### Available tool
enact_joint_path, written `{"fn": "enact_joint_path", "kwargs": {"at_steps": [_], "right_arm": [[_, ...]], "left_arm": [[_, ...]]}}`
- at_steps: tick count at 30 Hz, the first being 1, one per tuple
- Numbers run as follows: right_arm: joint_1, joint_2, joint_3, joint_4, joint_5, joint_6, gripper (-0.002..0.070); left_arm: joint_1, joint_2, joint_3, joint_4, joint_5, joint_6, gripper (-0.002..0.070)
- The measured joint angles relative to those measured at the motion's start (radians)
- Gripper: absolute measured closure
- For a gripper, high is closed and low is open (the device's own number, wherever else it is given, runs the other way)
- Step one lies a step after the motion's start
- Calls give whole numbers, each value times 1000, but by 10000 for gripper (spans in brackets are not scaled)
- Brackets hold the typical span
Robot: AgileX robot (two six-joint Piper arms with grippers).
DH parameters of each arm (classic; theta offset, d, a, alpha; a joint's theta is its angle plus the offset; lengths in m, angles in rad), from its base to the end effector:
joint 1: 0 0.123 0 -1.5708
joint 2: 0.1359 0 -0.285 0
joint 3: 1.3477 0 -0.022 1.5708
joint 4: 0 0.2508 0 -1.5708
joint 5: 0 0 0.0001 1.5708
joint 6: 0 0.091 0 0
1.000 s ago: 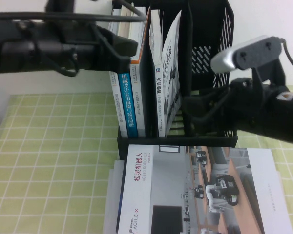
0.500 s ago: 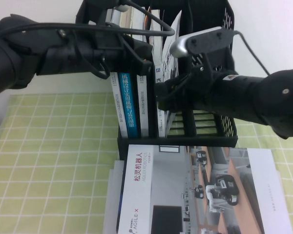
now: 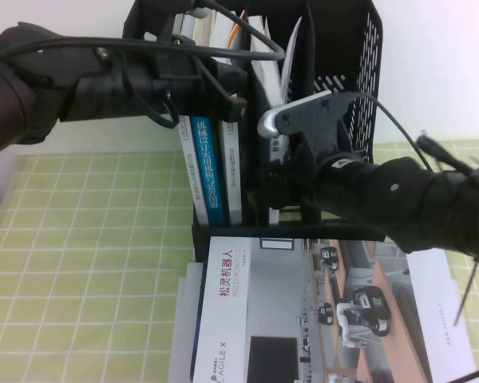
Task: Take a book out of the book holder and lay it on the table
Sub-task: Pick up the right side book from the book shelf, then place the picked book on the book
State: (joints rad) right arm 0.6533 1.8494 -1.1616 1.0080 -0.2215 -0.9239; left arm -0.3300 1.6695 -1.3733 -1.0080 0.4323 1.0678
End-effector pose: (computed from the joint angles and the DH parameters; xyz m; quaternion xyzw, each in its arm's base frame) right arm 0.3385 0.2379 0.2189 -0.1973 0.8297 0.1087 0.5108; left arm 0.3611 -0.1578 0.3326 0.2730 0.7931 -0.2105 0.5022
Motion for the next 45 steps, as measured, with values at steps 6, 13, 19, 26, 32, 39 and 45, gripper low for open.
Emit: {"fn": "enact_joint_path", "kwargs": {"at_steps": [6,13,19,26,32,39,45], "right_arm": [[0,90,-71,-27,-71,0,244],[2,106,-110,-43,-47,1,551],[-1,62,-105,-35,-37,36,542],[-2,-122,-105,-34,-36,6,542],[-16,-338,-105,-15,-9,-177,542],[-140,-583,-144,32,390,-236,542],[-242,-768,-198,-3,757,-194,542]], "left_arm": [[0,0,0,0,-1,0,678],[0,0,0,2,-2,1,678],[0,0,0,2,-2,1,678],[0,0,0,2,-2,-26,678],[0,0,0,4,2,-65,678],[0,0,-2,61,2,-146,678],[0,-2,-8,78,14,-184,678]]}}
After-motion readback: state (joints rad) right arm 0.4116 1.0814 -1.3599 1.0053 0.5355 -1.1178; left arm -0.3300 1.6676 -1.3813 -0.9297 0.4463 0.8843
